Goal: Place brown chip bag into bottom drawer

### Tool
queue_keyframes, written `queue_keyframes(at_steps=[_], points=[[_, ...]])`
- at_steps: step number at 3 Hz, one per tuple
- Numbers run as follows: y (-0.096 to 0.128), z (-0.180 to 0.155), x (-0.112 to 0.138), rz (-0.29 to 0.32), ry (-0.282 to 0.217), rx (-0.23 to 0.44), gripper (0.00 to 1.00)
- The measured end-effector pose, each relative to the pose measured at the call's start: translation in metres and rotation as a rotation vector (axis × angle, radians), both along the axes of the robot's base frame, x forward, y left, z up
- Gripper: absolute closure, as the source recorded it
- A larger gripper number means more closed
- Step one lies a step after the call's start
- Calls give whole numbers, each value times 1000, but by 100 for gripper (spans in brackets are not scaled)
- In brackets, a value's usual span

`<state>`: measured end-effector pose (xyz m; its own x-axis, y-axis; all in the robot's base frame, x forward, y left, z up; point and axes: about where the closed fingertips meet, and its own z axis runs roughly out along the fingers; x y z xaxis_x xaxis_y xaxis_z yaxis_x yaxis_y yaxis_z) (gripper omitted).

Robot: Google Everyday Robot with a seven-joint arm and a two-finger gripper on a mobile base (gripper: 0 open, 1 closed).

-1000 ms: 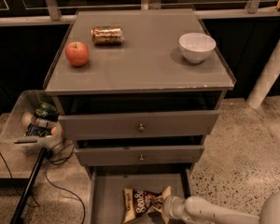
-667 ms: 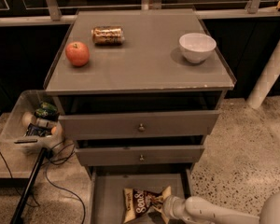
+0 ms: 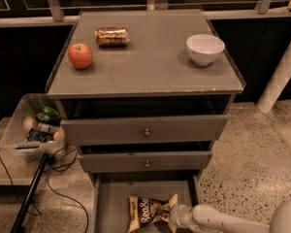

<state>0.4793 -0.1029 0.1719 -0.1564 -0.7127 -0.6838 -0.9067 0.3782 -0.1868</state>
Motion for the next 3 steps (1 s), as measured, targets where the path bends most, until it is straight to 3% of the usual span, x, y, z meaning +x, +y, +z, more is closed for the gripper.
queue_keyframes(at_steps=[1, 2, 3], points=[[0, 0, 0, 0, 0, 0, 13], [0, 0, 0, 0, 0, 0, 0], [0, 0, 0, 0, 0, 0, 0]])
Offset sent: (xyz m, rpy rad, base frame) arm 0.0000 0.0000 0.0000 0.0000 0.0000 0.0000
